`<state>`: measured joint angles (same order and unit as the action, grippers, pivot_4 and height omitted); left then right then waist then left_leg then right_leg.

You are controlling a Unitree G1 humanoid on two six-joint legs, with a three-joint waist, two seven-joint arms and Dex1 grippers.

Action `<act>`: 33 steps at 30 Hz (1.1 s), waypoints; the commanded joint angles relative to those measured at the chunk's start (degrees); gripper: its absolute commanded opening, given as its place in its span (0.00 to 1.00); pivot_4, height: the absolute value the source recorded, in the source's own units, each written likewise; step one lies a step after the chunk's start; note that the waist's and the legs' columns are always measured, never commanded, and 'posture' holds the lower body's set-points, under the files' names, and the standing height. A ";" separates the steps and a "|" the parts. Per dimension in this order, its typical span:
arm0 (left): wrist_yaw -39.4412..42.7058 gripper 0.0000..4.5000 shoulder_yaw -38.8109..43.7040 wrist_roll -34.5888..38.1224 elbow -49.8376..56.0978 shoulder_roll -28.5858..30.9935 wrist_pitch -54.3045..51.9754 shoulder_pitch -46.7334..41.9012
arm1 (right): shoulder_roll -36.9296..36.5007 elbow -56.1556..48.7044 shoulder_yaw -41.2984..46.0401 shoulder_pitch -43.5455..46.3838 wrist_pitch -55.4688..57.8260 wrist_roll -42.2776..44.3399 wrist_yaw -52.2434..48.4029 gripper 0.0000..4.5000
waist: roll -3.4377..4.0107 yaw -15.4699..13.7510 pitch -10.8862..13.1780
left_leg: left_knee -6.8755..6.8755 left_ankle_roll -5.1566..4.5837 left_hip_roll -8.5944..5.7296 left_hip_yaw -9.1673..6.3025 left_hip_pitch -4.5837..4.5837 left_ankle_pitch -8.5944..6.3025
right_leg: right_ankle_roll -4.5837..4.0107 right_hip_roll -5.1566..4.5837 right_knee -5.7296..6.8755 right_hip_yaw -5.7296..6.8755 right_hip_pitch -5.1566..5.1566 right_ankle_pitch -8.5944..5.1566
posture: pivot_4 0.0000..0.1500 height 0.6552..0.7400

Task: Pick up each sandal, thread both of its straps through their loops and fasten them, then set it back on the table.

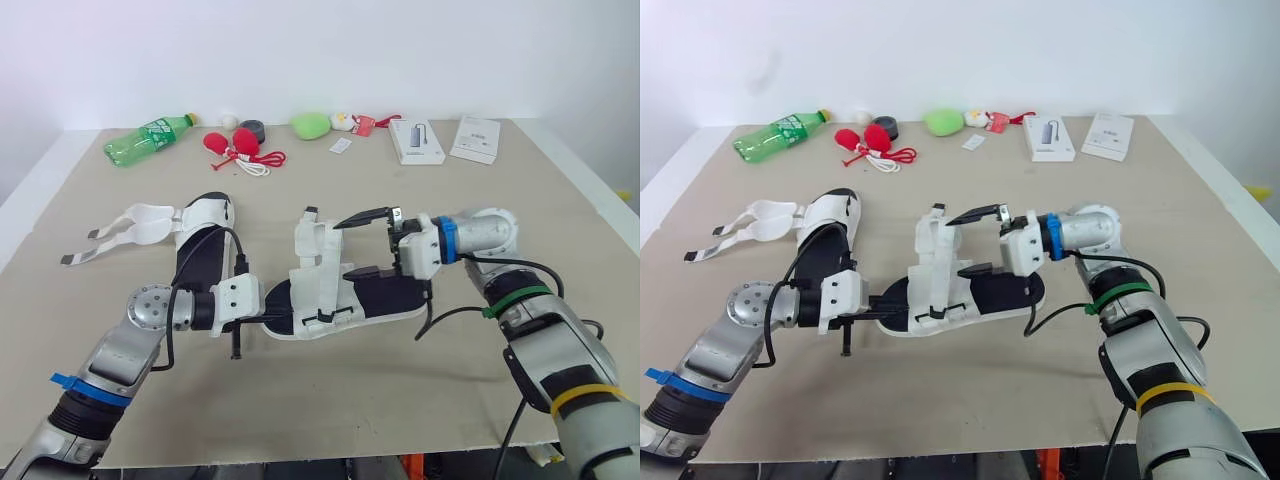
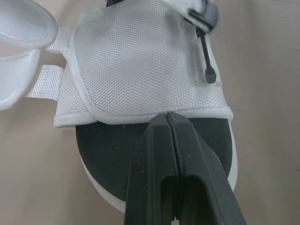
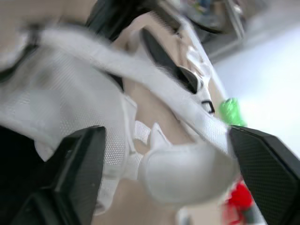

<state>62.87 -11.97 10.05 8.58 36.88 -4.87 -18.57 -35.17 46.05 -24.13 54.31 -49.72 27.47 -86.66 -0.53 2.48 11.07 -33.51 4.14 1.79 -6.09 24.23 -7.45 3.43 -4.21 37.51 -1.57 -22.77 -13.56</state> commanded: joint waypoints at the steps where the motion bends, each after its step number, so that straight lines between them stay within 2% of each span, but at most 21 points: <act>1: 0.57 0.00 0.36 0.44 -0.05 0.11 1.02 -1.03 | -4.11 -9.89 3.30 -3.88 8.17 5.00 -5.65 0.98 | 0.00 -0.07 0.00 | 0.00 0.00 -0.01 0.00 0.01 0.00 | 0.01 0.00 0.00 0.00 0.00 -0.01 | 1.00 1.00; 5: 1.33 0.00 0.00 0.50 -0.43 0.04 1.14 -1.26 | -6.36 -16.56 5.68 -8.40 14.24 4.86 -5.65 0.98 | 0.01 0.35 0.00 | 0.01 -0.02 0.01 0.03 0.01 -0.02 | 0.00 0.01 0.00 -0.02 -0.06 -0.03 | 1.00 1.00; 7: 1.65 0.00 -0.03 0.54 -0.51 0.05 1.21 -1.29 | -8.16 -20.70 7.16 -9.67 27.03 6.66 -2.24 0.98 | 0.01 0.38 0.01 | 0.00 -0.03 0.02 0.06 0.00 -0.02 | -0.03 0.02 0.01 -0.03 -0.10 0.00 | 1.00 1.00; 10: 2.03 0.00 -0.02 0.62 -0.91 0.05 1.20 -1.63 | -16.45 -34.44 7.03 -12.54 61.85 16.40 1.64 0.98 | 0.03 0.04 0.02 | -0.03 -0.03 0.01 0.10 0.06 -0.01 | 0.00 0.00 0.02 -0.08 -0.12 0.03 | 1.00 1.00; 11: 2.09 0.00 -0.01 0.65 -0.99 0.08 1.23 -1.69 | -18.48 -38.29 7.12 -13.27 70.26 19.00 2.69 0.98 | 0.02 -0.25 0.01 | -0.04 -0.03 0.01 0.12 0.10 -0.01 | 0.00 -0.01 0.01 -0.10 -0.16 0.03 | 1.00 1.00; 13: 2.13 0.00 0.02 0.69 -1.08 0.13 1.24 -1.75 | -21.94 -47.66 7.47 -15.85 83.30 25.93 4.94 0.98 | 0.01 -0.60 0.00 | -0.05 -0.03 0.00 0.13 0.13 -0.02 | 0.00 -0.05 0.00 -0.11 -0.16 0.00 | 1.00 1.00; 16: 2.17 0.00 -0.01 0.74 -1.10 0.19 1.18 -1.76 | -24.35 -56.81 9.17 -19.42 96.04 32.86 7.31 0.98 | 0.00 -0.51 0.00 | -0.04 -0.11 0.02 0.16 0.19 -0.08 | -0.01 -0.04 -0.04 -0.10 -0.24 -0.05 | 1.00 1.00; 18: 2.27 0.00 -0.13 0.74 -1.17 0.27 1.23 -1.73 | -24.84 -60.94 9.41 -22.73 97.99 31.96 7.61 0.98 | 0.00 -0.58 0.00 | -0.06 -0.11 0.02 0.19 0.30 -0.08 | 0.03 -0.04 -0.05 -0.10 -0.34 -0.05 | 1.00 1.00; 23: 2.40 0.00 -0.26 0.60 -1.68 0.05 1.31 -2.16 | -20.11 -64.88 6.87 -27.62 98.09 23.21 18.42 0.98 | -0.06 -0.58 -0.02 | -0.24 -0.11 0.01 0.22 0.44 -0.09 | 0.14 -0.05 -0.13 -0.10 -0.40 0.03 | 1.00 1.00; 33: 2.41 0.00 -0.52 0.25 -2.89 -0.61 1.92 -3.27 | -9.01 -66.78 8.02 -28.89 103.26 20.45 33.13 0.98 | -0.20 -0.57 -0.03 | -0.36 -0.11 0.02 0.23 0.58 -0.08 | 0.19 -0.05 -0.14 -0.10 -0.49 0.11 | 1.00 1.00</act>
<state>65.53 -12.93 10.18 5.68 36.66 -3.67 -20.80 -47.03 -18.58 -18.27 25.23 51.76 47.40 -57.19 -0.73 1.91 11.05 -33.88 4.03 1.80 -5.86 24.85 -7.53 3.64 -4.26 37.36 -1.68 -23.27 -13.44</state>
